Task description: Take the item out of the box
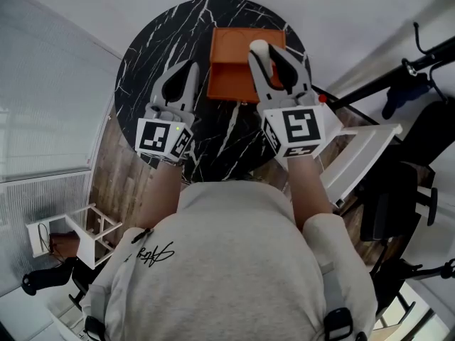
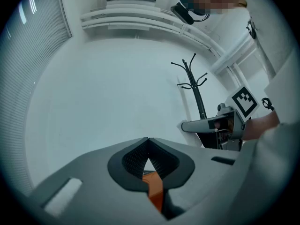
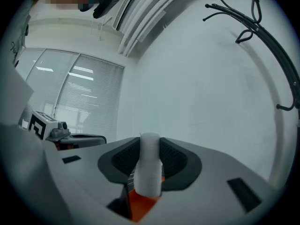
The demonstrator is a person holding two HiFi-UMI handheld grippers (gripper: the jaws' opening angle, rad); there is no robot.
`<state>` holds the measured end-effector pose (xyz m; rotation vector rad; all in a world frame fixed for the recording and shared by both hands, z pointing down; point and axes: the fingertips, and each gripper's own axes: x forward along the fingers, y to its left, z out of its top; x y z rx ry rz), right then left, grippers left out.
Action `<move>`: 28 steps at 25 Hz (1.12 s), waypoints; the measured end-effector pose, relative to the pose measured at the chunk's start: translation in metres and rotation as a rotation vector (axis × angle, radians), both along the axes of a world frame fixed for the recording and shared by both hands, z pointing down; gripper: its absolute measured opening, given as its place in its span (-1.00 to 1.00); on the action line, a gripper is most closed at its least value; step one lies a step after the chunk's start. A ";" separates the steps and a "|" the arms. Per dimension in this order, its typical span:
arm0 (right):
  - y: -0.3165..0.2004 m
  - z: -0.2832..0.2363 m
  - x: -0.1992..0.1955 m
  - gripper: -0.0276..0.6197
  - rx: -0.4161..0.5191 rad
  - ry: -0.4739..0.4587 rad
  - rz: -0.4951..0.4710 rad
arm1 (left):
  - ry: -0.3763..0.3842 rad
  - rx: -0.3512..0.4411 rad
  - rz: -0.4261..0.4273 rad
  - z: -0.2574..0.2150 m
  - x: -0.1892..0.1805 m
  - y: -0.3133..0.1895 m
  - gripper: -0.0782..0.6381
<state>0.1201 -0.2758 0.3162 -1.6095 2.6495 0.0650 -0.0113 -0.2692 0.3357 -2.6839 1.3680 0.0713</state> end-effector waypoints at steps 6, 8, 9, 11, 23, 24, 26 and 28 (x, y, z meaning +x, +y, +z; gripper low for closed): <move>0.002 0.001 -0.001 -0.54 0.000 0.004 0.010 | 0.007 0.004 -0.005 -0.001 -0.002 0.002 -0.77; 0.002 0.001 0.000 -0.54 -0.003 0.003 0.015 | 0.008 0.004 -0.006 -0.001 -0.003 0.003 -0.77; 0.003 0.001 0.000 -0.54 -0.004 0.002 0.016 | 0.009 0.005 -0.006 -0.001 -0.002 0.003 -0.77; 0.004 0.000 0.000 -0.54 -0.003 0.000 0.015 | 0.009 0.005 -0.006 -0.001 -0.002 0.004 -0.77; 0.007 -0.001 -0.002 -0.54 0.011 0.009 0.016 | 0.016 0.008 -0.008 -0.003 -0.004 0.006 -0.77; 0.007 -0.001 -0.002 -0.54 0.011 0.011 0.015 | 0.016 0.008 -0.009 -0.003 -0.004 0.006 -0.77; 0.008 -0.001 -0.002 -0.54 0.012 0.014 0.017 | 0.018 0.011 -0.010 -0.004 -0.004 0.006 -0.77; 0.008 -0.001 -0.002 -0.54 0.012 0.015 0.016 | 0.020 0.013 -0.011 -0.005 -0.004 0.006 -0.77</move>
